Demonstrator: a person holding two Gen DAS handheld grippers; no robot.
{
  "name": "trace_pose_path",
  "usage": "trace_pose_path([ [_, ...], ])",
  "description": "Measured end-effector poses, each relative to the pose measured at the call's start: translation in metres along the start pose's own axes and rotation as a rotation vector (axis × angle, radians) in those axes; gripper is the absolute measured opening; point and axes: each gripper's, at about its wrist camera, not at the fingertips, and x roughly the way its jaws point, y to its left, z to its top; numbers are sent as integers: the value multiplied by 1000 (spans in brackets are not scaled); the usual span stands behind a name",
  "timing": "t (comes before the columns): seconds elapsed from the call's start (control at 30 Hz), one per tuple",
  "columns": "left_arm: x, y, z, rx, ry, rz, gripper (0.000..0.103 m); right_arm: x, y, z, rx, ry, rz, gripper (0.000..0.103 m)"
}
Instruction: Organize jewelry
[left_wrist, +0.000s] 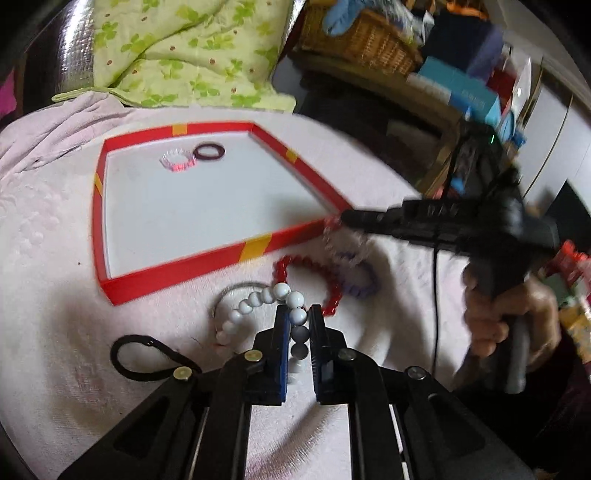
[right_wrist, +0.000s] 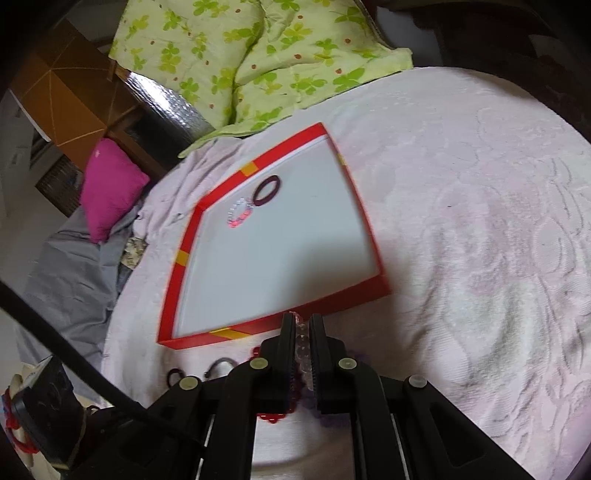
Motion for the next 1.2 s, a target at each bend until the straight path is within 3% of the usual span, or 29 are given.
trace_pose_path([
  [0.2, -24, 12, 13, -62, -89, -57, 10, 0, 9, 0, 18, -13, 81, 8],
  [0.57, -45, 31, 42, -118, -220, -55, 10, -2, 34, 7, 26, -83, 172, 8],
  [0.73, -33, 44, 60, -142, -243, -9, 10, 6, 45, 15, 5, -105, 144, 8],
  [0.83, -18, 56, 69, -149, -230, 76, 10, 13, 49, 22, -4, -115, 119, 8],
  [1.07, 20, 74, 73, -153, -141, 250, 10, 50, 51, 43, -3, -97, 48, 9],
  [1.2, 29, 71, 72, -123, -109, 264, 10, 67, 48, 47, 7, -68, 12, 9],
])
